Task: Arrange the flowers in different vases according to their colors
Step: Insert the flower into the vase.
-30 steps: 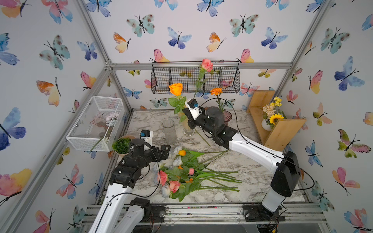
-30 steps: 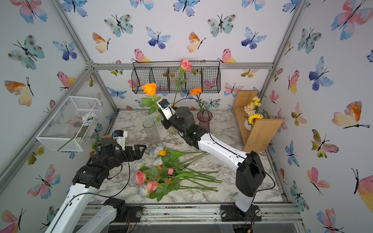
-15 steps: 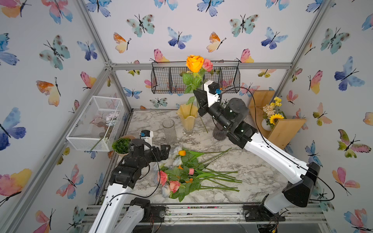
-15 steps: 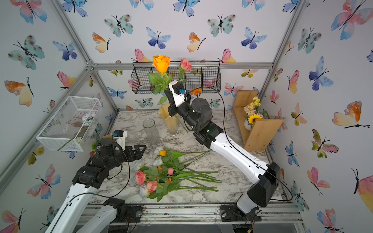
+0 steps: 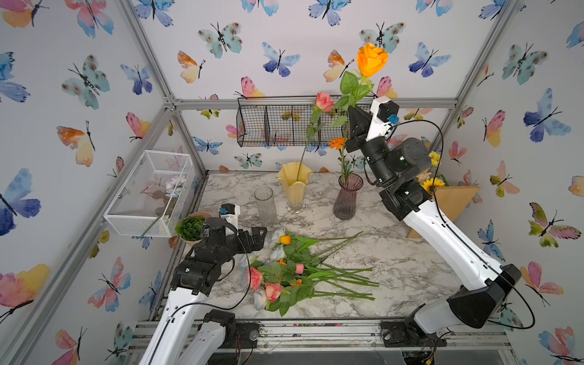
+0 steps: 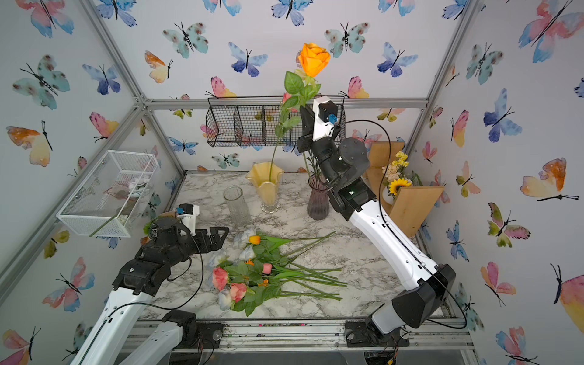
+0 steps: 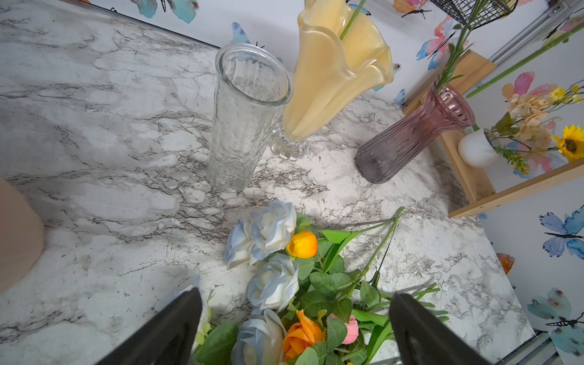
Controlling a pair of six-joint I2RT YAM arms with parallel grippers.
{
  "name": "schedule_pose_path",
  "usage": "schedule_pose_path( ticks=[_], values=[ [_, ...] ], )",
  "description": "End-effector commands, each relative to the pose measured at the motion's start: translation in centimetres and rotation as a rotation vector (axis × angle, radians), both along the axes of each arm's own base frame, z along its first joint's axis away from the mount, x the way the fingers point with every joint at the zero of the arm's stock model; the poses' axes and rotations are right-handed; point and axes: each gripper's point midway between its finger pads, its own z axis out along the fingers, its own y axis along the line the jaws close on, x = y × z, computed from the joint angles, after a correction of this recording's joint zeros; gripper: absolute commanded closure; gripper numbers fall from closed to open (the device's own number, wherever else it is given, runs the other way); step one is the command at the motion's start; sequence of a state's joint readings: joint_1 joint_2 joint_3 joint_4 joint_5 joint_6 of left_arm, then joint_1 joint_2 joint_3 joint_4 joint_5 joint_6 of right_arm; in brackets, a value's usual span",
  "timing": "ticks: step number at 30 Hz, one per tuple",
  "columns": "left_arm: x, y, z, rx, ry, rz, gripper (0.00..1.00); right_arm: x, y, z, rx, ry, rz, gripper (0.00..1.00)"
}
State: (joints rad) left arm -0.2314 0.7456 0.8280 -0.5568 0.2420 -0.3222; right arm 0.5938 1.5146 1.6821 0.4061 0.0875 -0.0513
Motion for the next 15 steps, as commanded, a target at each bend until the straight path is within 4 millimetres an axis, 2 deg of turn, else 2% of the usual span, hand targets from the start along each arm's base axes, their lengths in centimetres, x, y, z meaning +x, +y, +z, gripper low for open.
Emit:
schedule_pose_path(
  ticks=[1,6,15],
  values=[
    [0.1,-0.3,0.3,-0.006,-0.012,-0.015,0.01,0.6,-2.3,0.5,0.067,-0.012,-0.039,0.97],
    [0.0,-0.3,0.5,-0.007,-0.021,-0.013,0.01,2.8,-5.0,-2.3,0.106,0.043,-0.065,0.97],
    [0.1,-0.2,0.3,-0.005,-0.016,-0.010,0.01,6.1,-6.6,-7.9,0.138,0.163,-0.092,0.98]
  ],
)
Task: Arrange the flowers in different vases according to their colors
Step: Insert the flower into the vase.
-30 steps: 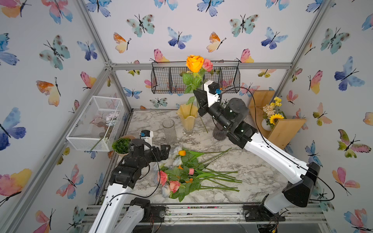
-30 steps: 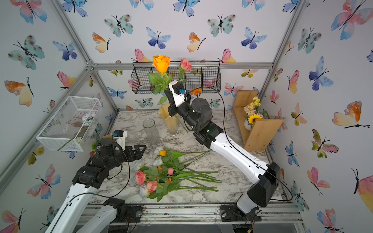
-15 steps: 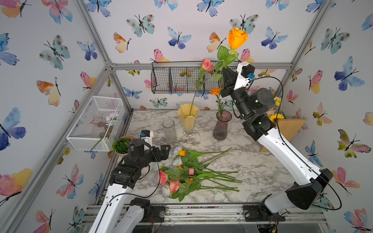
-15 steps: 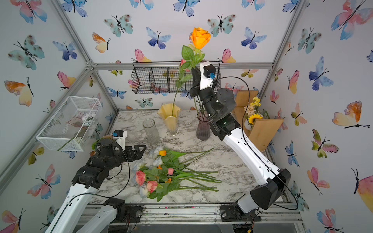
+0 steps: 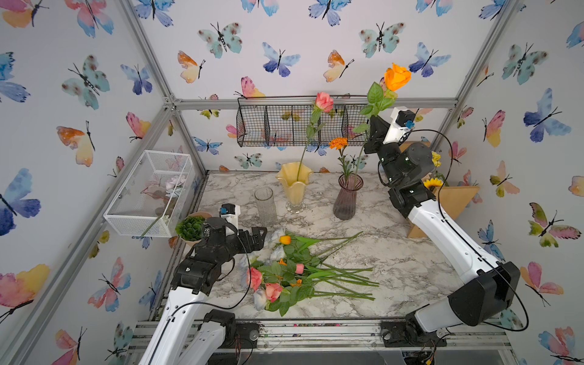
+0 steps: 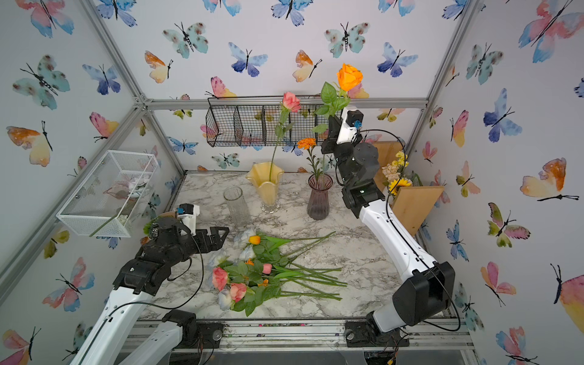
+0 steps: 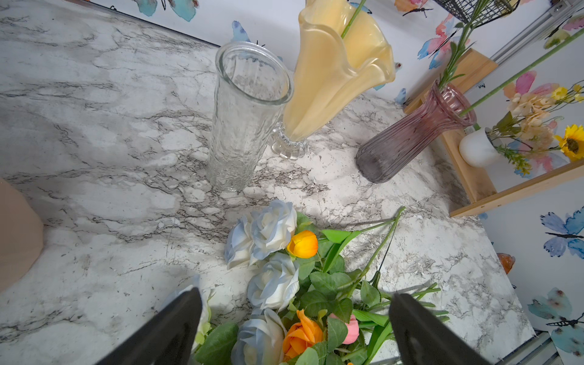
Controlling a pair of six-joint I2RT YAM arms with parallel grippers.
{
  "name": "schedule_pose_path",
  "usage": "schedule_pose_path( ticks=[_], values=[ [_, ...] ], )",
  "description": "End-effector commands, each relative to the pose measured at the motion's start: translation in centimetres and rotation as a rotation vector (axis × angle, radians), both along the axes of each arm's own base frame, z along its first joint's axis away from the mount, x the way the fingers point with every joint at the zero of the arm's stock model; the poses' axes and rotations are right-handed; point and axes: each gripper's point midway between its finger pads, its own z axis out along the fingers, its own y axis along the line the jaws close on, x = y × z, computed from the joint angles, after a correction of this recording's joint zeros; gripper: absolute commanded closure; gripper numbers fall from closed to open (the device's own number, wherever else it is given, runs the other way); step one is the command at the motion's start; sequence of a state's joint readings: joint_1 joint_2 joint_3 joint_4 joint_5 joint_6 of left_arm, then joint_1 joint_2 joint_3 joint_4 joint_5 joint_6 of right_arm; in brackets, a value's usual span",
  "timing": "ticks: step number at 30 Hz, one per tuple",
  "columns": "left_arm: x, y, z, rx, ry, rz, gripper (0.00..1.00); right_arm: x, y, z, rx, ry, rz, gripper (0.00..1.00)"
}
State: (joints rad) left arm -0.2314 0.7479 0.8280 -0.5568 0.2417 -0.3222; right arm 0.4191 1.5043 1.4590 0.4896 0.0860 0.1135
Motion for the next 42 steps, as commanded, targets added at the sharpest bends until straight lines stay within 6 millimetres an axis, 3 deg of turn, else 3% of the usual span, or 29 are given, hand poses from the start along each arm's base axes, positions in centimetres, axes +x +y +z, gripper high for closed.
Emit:
schedule_pose_path(
  ticks=[1,13,24,31,36,42],
  values=[
    [0.1,-0.2,0.4,-0.006,-0.017,-0.010,0.01,0.7,-1.1,-0.8,0.074,0.012,0.007,0.98],
    [0.2,-0.2,0.2,-0.006,-0.011,-0.009,0.01,4.3,-1.5,-9.0,0.072,0.217,-0.033,0.98],
    [0.2,-0.2,0.2,-0.006,-0.010,-0.010,0.01,5.5,-1.1,-13.8,0.041,0.330,-0.037,0.93],
    [0.2,-0.2,0.1,-0.006,-0.009,-0.010,0.01,5.8,-1.2,-15.8,0.025,0.380,-0.053,0.89],
    [0.2,-0.2,0.1,-0.006,-0.008,-0.010,0.01,5.9,-1.3,-16.7,0.000,0.405,-0.069,0.68],
    [0.2,-0.2,0.1,-0.006,-0.008,-0.010,0.01,5.4,-1.6,-15.9,-0.015,0.402,-0.077,0.50]
  ],
)
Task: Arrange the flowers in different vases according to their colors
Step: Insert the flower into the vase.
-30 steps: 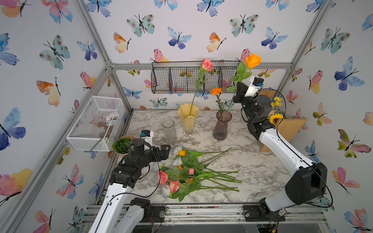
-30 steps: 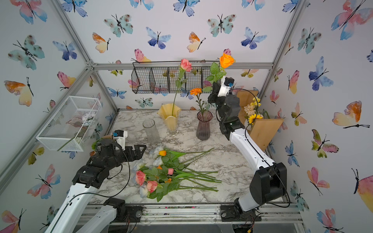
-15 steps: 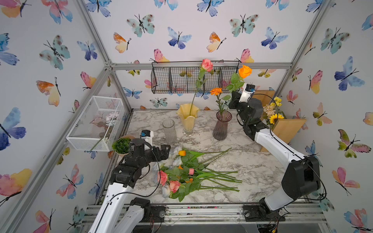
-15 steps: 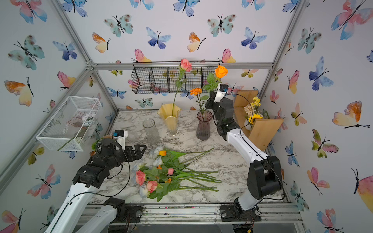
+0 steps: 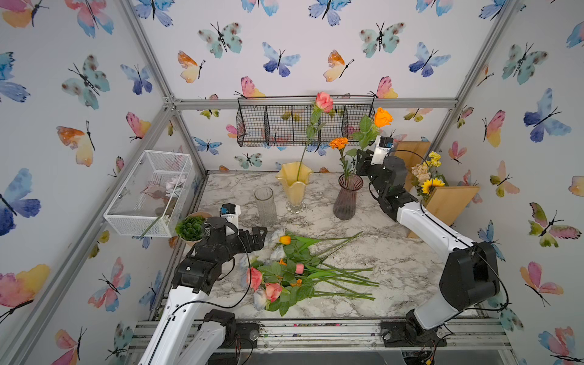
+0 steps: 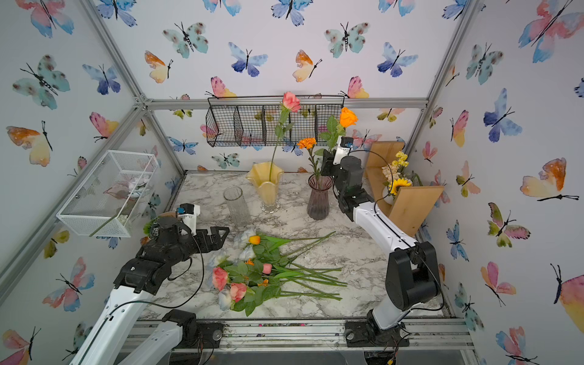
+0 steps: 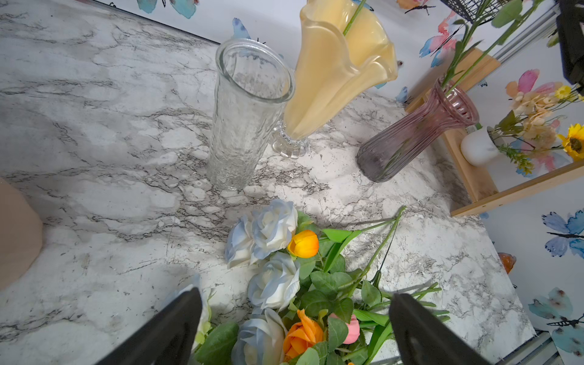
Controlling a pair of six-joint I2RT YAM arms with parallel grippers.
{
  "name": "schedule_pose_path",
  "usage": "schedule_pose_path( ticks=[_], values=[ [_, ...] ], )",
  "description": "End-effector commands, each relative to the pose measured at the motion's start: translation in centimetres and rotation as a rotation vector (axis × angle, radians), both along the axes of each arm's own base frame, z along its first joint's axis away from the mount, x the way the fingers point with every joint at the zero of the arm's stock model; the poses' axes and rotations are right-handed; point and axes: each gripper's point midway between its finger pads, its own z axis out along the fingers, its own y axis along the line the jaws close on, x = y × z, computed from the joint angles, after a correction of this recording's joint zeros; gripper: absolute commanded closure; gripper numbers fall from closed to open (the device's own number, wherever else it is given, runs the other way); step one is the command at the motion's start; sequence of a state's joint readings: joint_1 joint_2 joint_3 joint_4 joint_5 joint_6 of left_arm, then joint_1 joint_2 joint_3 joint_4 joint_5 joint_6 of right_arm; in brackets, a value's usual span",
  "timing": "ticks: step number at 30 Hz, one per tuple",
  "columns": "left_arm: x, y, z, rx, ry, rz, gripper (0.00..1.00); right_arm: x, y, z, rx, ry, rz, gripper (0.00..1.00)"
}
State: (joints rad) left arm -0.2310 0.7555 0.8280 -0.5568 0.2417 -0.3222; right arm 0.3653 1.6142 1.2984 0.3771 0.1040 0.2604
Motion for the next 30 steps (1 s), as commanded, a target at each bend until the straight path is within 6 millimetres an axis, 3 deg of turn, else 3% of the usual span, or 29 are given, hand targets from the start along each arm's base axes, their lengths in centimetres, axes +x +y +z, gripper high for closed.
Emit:
schedule_pose_path(
  ticks=[1,6,11,16,23,30],
  values=[
    [0.1,-0.2,0.4,-0.009,-0.017,-0.011,0.01,-0.3,-0.7,0.3,-0.019,0.003,-0.026,0.46],
    [0.1,-0.2,0.4,-0.009,-0.019,-0.012,0.01,-1.7,-0.7,1.3,-0.022,0.017,0.001,0.31],
    [0.0,-0.2,0.5,-0.010,-0.021,-0.012,0.01,-4.0,-0.4,1.3,-0.025,0.082,0.063,0.29],
    [0.0,-0.1,0.6,-0.010,-0.025,-0.010,0.01,-8.0,1.7,0.3,-0.026,0.203,0.261,0.31],
    [0.0,-0.1,0.6,-0.008,-0.025,-0.004,0.01,-14.1,4.5,-3.6,-0.037,0.429,0.489,0.38],
    [0.0,0.2,0.5,-0.003,-0.023,0.010,0.01,-18.7,9.2,-10.2,-0.342,0.597,0.650,0.41]
  ],
)
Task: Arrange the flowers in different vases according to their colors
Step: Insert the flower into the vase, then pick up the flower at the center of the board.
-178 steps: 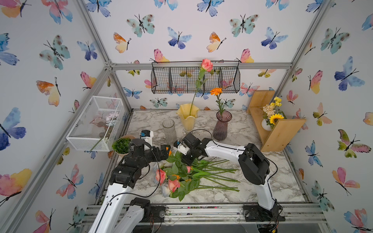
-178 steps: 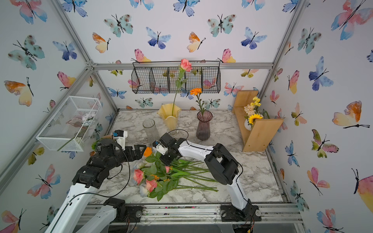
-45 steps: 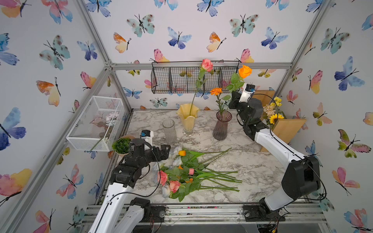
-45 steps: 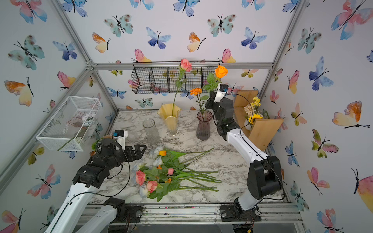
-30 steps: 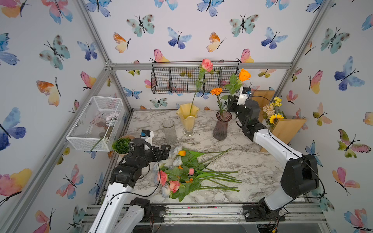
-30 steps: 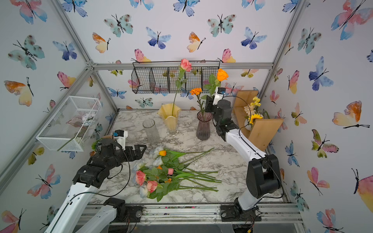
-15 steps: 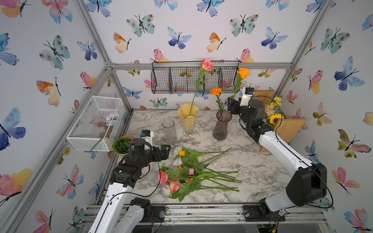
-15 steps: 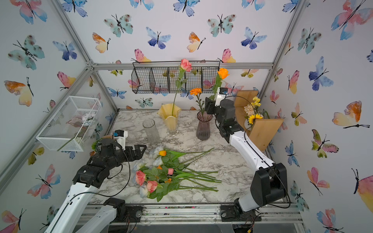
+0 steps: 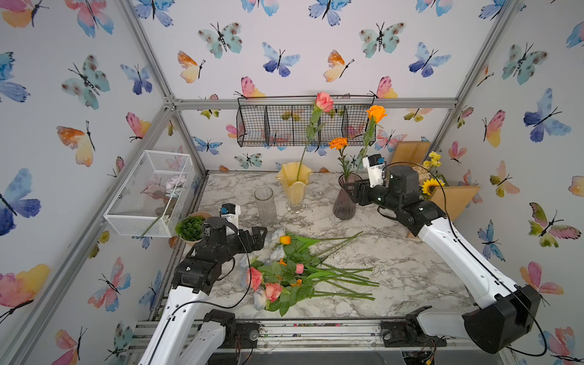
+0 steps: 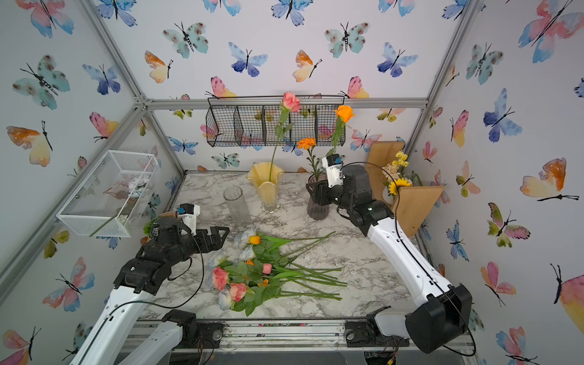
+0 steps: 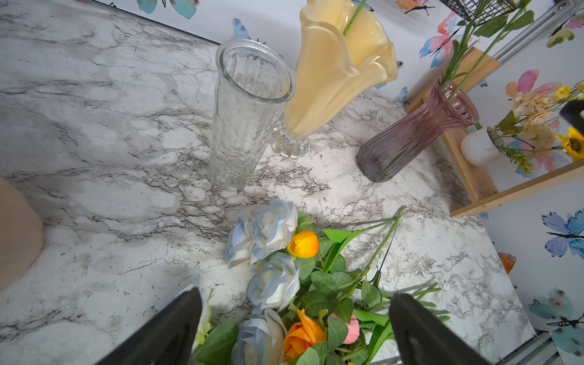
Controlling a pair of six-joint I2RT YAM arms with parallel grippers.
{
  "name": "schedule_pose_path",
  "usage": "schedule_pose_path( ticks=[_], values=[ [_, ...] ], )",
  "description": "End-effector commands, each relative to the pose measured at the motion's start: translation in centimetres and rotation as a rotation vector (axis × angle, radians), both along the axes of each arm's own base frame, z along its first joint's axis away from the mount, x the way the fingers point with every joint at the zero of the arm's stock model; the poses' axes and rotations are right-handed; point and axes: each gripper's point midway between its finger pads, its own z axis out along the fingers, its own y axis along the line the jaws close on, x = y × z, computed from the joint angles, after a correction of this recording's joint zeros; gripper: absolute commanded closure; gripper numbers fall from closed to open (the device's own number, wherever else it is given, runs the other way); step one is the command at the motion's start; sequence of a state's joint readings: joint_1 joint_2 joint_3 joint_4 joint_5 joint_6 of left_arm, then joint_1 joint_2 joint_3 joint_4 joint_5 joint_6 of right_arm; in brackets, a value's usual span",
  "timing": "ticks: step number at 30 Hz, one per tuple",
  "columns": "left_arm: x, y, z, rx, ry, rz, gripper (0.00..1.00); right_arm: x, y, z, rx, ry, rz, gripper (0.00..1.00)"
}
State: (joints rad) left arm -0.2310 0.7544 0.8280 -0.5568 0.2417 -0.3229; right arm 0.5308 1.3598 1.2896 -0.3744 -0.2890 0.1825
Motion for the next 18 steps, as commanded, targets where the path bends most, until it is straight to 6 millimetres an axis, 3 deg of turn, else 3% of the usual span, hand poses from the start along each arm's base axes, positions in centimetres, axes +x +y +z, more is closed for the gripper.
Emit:
schedule_pose_path(
  ticks=[1,8,18],
  values=[
    [0.1,0.2,0.4,-0.002,-0.022,0.012,0.01,-2.8,1.3,-5.4,-0.202,0.116,0.135,0.41],
    [0.1,0.5,0.5,0.001,-0.027,0.027,0.01,-4.4,3.4,-12.1,-0.462,0.029,0.318,0.40],
    [0.0,0.4,0.6,0.000,-0.031,0.023,0.01,-4.5,4.1,-18.1,-0.628,-0.085,0.515,0.29]
  ],
)
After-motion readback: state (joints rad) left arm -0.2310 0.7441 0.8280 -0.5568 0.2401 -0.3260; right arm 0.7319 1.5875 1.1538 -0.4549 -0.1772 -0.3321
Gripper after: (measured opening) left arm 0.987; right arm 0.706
